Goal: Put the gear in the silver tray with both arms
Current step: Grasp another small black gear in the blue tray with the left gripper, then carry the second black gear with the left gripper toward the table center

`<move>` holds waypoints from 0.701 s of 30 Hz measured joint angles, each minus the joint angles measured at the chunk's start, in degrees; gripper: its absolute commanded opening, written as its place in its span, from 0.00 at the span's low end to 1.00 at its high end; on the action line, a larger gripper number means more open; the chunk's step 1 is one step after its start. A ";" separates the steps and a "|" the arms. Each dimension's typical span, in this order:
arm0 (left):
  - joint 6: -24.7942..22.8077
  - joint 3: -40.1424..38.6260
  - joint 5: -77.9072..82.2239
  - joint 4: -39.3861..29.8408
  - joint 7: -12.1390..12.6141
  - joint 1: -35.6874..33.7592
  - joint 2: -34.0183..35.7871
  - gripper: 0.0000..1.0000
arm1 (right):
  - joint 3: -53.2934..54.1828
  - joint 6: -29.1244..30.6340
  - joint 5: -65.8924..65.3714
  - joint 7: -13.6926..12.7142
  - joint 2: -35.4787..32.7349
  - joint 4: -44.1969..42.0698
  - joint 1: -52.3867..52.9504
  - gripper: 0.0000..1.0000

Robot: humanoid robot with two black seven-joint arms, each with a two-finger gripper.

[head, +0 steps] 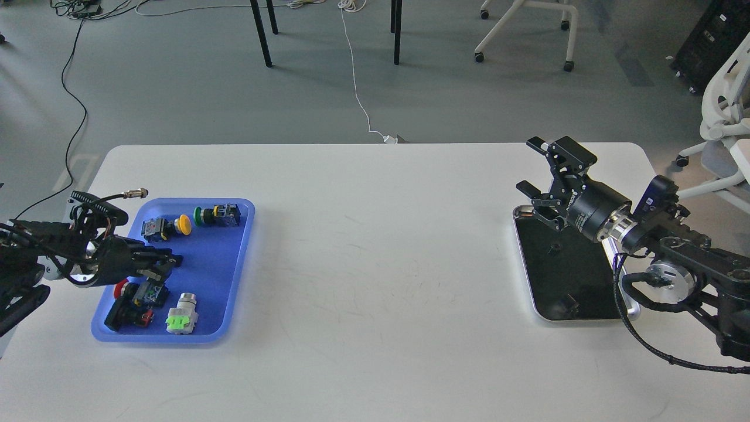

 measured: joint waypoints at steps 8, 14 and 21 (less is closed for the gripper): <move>-0.21 0.01 -0.15 -3.92 0.16 -2.29 0.58 0.15 | 0.00 0.03 0.00 0.00 -0.10 0.06 0.00 0.97; -3.12 -0.16 -0.50 -16.89 0.03 -5.12 5.00 0.15 | 0.00 0.01 0.00 0.00 -0.50 0.24 0.03 0.97; -7.69 -0.28 -0.42 -30.97 0.03 -10.34 5.63 0.15 | 0.11 0.00 0.00 0.00 -0.82 0.28 0.17 0.97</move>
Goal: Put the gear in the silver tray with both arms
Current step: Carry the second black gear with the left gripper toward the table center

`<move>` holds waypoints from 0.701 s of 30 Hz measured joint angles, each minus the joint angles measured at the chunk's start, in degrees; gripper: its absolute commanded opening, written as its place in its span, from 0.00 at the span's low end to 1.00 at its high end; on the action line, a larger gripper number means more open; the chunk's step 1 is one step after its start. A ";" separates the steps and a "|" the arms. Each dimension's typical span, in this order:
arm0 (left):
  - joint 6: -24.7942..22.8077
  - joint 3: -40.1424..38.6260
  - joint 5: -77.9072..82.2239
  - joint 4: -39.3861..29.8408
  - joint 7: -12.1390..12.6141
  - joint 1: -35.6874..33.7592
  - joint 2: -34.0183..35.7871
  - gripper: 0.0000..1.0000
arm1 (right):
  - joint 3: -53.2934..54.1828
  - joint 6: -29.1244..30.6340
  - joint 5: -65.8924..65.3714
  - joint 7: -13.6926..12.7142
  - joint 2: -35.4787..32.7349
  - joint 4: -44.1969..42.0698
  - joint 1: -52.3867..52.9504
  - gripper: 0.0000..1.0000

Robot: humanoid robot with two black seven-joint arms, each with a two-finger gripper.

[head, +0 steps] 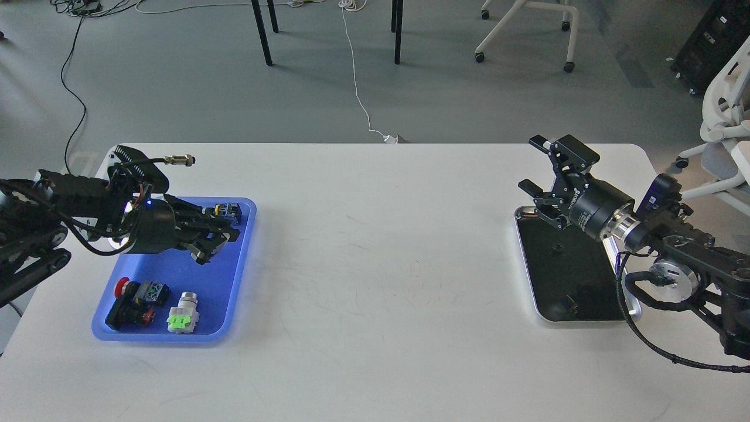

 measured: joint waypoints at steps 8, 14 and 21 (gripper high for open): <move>-1.55 1.28 3.97 0.21 0.00 -6.22 -12.74 0.16 | 0.62 -0.21 0.00 0.00 -0.07 -0.19 -0.48 0.97; -1.56 8.23 4.16 9.82 0.00 -10.22 -25.35 0.16 | 0.77 -0.47 0.03 0.00 -0.35 -0.44 -0.74 0.97; -1.56 13.18 4.17 22.41 0.00 -11.93 -38.51 0.16 | 1.29 -0.57 0.17 0.00 -0.45 -0.72 -1.02 0.97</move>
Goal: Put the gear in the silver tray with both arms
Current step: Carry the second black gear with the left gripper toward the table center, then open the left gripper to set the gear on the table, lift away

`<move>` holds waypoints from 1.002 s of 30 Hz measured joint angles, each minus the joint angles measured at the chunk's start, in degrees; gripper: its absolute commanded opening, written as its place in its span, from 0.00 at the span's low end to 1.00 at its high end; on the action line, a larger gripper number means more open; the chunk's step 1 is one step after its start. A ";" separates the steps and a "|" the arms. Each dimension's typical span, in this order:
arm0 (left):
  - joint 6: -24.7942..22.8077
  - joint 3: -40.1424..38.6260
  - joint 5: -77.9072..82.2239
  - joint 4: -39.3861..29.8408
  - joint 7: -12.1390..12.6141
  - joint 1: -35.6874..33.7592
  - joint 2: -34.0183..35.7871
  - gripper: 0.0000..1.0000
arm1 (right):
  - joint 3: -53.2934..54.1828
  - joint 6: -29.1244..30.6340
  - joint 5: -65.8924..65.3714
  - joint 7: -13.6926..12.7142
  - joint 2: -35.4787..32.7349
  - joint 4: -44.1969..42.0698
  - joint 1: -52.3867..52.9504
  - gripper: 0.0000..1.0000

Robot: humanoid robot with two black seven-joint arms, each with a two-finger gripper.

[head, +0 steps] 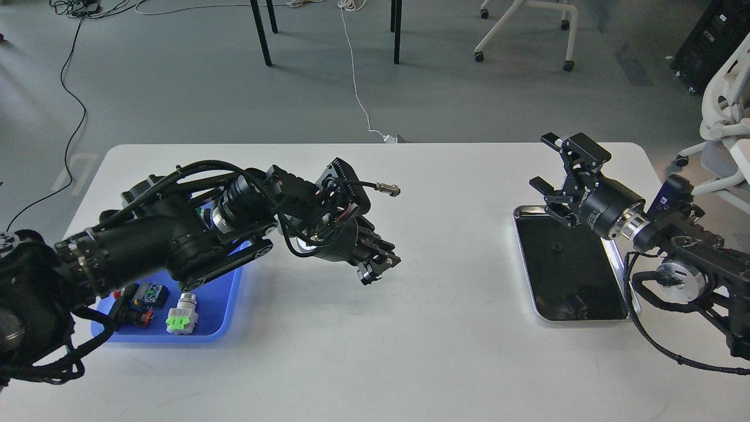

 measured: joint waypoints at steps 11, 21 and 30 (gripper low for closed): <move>0.00 2.93 -0.01 5.94 0.00 0.18 -8.34 0.18 | 0.01 -0.01 0.09 0.00 -0.08 -0.01 -0.30 0.97; 0.53 5.01 -0.01 8.00 0.00 0.62 -8.65 0.38 | 0.01 -0.04 0.10 0.00 -0.08 -0.01 -0.30 0.97; 2.64 4.62 -0.02 7.98 0.00 0.85 -8.35 0.88 | 0.17 -0.04 0.10 0.00 -0.08 0.02 -0.29 0.97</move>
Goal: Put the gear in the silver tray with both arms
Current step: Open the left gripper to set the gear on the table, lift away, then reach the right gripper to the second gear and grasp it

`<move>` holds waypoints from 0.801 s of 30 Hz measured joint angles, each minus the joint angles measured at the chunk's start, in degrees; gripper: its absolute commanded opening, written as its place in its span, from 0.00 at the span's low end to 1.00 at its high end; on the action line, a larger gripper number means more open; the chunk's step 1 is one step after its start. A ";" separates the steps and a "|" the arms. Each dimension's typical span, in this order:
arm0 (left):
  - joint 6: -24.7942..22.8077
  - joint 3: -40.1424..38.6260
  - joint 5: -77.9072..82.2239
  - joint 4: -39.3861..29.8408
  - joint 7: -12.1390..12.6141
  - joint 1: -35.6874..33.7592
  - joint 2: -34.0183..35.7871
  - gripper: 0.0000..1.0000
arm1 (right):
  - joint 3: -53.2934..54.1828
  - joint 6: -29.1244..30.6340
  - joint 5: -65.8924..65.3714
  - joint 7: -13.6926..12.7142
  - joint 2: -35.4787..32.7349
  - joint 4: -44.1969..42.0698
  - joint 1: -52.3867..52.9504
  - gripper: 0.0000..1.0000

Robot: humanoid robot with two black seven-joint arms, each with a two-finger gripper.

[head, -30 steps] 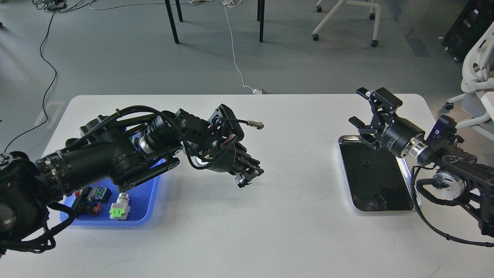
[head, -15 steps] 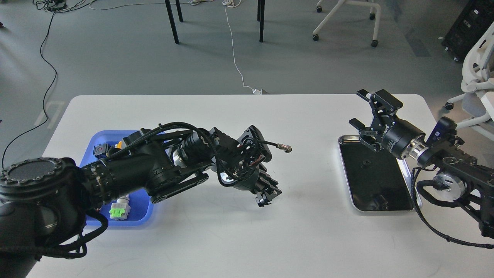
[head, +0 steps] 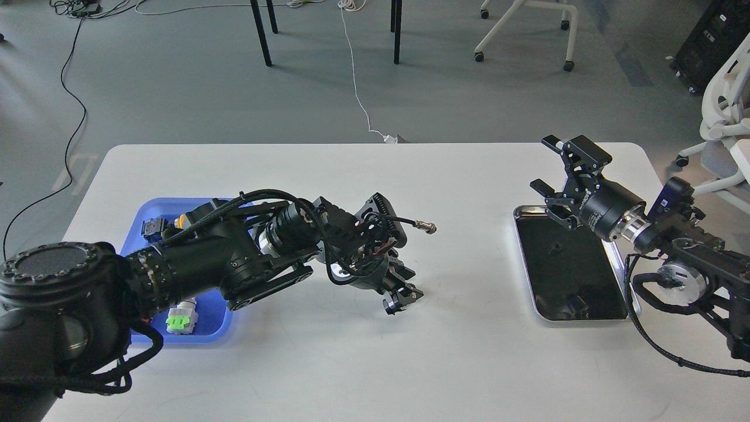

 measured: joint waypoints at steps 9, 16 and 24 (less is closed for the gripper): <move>2.85 -8.32 -5.95 -6.16 -0.01 -0.51 5.75 0.95 | -0.46 0.55 -0.45 0.00 -1.67 0.86 1.57 0.98; 8.25 -15.46 -38.92 -10.74 0.01 4.30 15.98 0.95 | -4.86 0.86 -10.88 0.00 -5.23 4.30 7.38 0.99; 9.92 -30.15 -78.14 -13.12 0.01 19.57 22.96 0.96 | -20.84 0.99 -33.79 0.00 -6.45 10.14 21.53 0.99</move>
